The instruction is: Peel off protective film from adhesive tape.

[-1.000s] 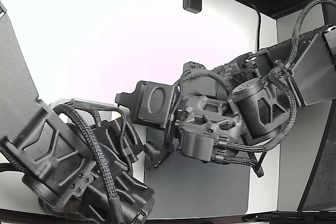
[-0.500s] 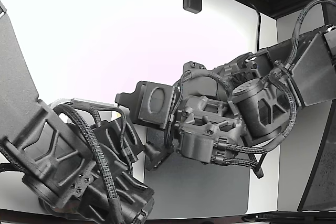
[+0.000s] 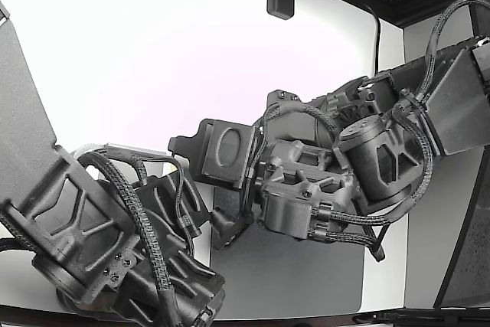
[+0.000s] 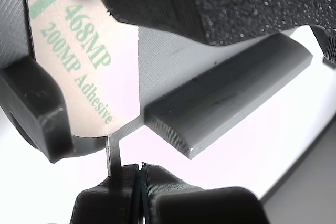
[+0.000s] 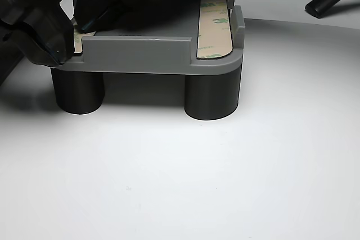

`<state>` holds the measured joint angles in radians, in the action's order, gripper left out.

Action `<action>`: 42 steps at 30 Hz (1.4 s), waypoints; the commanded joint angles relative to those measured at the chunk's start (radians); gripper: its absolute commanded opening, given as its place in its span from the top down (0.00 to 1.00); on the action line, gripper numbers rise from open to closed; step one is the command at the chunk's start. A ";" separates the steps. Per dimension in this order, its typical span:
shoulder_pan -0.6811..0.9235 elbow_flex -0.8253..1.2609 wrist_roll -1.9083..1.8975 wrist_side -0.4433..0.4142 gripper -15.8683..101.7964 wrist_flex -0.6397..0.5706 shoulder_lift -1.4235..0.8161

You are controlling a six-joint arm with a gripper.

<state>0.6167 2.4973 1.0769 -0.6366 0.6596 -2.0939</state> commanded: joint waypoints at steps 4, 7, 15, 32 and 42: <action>-0.002 -0.037 -0.006 0.002 0.97 -0.002 -0.014; 0.002 -0.038 -0.011 0.003 0.97 0.000 -0.012; 0.006 -0.035 -0.012 0.006 0.97 -0.003 -0.020; 0.011 -0.037 -0.018 0.014 0.97 0.000 -0.029; 0.012 -0.035 -0.025 0.005 0.97 0.002 -0.028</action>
<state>0.6335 2.4927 1.0538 -0.6259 0.6657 -2.0954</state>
